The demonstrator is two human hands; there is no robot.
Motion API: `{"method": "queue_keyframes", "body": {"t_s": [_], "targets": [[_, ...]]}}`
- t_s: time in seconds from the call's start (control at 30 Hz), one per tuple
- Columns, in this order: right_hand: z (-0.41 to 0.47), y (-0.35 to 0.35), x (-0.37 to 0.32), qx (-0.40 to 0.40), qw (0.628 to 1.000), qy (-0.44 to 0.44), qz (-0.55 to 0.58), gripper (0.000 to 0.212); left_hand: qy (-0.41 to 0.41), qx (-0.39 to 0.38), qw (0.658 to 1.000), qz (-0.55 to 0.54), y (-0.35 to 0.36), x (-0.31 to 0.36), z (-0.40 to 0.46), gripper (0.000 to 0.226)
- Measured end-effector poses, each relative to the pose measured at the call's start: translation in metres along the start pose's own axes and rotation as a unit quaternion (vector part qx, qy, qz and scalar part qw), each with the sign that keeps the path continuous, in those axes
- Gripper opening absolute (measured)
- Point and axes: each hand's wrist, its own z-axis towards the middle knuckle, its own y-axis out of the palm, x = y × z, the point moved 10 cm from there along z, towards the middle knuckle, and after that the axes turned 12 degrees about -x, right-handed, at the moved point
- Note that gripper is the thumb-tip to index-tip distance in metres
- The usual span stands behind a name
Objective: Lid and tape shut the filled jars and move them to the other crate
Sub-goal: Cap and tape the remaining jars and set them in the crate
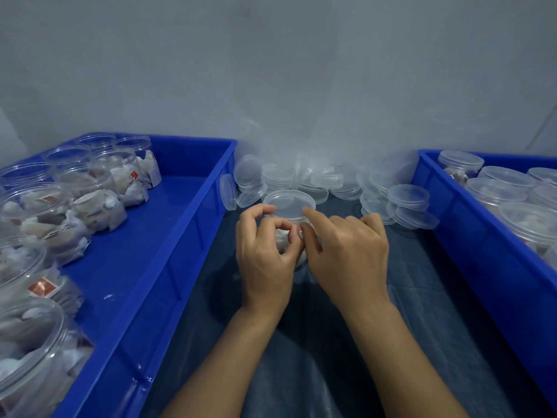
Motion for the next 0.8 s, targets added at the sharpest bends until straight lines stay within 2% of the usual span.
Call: {"method": "queue_keyframes", "body": {"t_s": [0.1,0.2,0.33,0.43,0.6,0.7,0.8], "targets": [[-0.001,0.001,0.001,0.002,1.000,-0.001,0.003,0.015,-0.017,-0.003,0.998,-0.054,0.000,-0.007,0.002,0.022],[-0.001,0.001,0.001,0.002,1.000,-0.001,0.004,0.014,-0.038,-0.014,0.989,-0.142,0.001,-0.019,0.004,0.048],[-0.001,0.000,0.001,0.007,1.000,-0.001,0.002,0.016,-0.125,-0.107,0.969,-0.185,0.022,-0.044,0.003,0.080],[-0.001,0.001,0.000,0.002,1.000,0.000,0.001,0.017,-0.160,-0.148,0.943,-0.252,0.038,-0.055,-0.001,0.086],[-0.001,0.004,-0.001,-0.025,0.999,0.006,0.020,0.024,-0.149,-0.124,0.958,-0.212,0.030,-0.055,0.003,0.077],[-0.002,0.005,-0.001,-0.065,0.995,0.007,0.073,0.040,-0.148,-0.094,0.973,-0.151,0.017,-0.050,0.004,0.077],[-0.002,0.003,-0.001,-0.079,0.994,0.014,0.073,0.043,-0.138,-0.059,0.985,-0.081,0.002,-0.043,0.008,0.078]]}}
